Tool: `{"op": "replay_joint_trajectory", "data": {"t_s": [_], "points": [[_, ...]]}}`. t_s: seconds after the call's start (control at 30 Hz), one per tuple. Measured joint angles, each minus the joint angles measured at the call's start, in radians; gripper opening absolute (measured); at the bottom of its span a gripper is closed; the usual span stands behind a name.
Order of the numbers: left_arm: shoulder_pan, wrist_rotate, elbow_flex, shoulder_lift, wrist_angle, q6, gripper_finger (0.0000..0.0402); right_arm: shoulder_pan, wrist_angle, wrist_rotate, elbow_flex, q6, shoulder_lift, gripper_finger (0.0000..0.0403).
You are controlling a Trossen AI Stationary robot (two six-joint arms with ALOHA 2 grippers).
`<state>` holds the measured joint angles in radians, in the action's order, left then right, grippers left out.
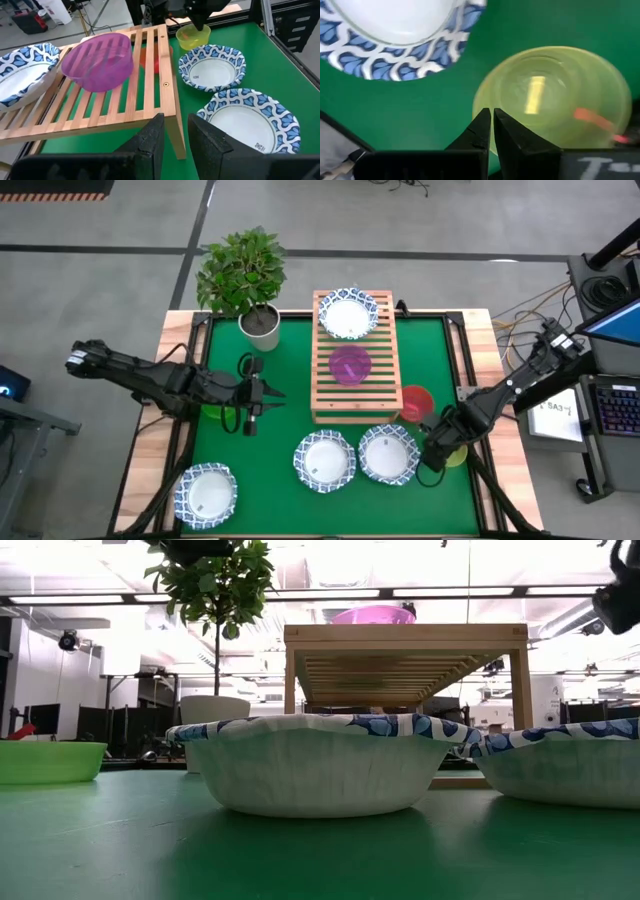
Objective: Place and stack bowls onto a shelf
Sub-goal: Stack the yellow bowl on top of the violet bowl
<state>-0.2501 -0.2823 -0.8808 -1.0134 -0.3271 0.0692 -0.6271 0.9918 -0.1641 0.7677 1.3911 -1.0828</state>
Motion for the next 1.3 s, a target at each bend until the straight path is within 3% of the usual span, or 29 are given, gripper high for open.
{"op": "replay_joint_trajectory", "data": {"t_s": [0.2,0.5,0.93,1.07,1.17,1.3], "points": [[0.000,-0.095,0.007,0.000,-0.001,0.000,0.0068,-0.008,-0.089,-0.001,-0.029,0.001,0.000,0.0013],[0.000,-0.102,0.008,0.000,-0.005,0.000,0.0068,-0.008,-0.108,-0.001,-0.040,0.042,0.000,0.0020],[0.000,-0.102,0.020,0.000,-0.003,0.000,0.0068,-0.010,-0.115,-0.001,-0.046,0.101,-0.043,0.0146],[0.000,-0.102,0.020,0.000,-0.003,0.000,0.0068,-0.010,-0.120,-0.024,-0.047,0.012,-0.089,0.0190],[0.000,-0.102,0.020,0.000,-0.003,0.000,0.0068,-0.011,-0.122,-0.047,-0.047,-0.050,-0.131,0.0201],[0.000,-0.102,0.020,0.000,-0.003,0.000,0.0068,-0.012,-0.126,-0.047,-0.047,-0.109,-0.189,0.0188]]}}
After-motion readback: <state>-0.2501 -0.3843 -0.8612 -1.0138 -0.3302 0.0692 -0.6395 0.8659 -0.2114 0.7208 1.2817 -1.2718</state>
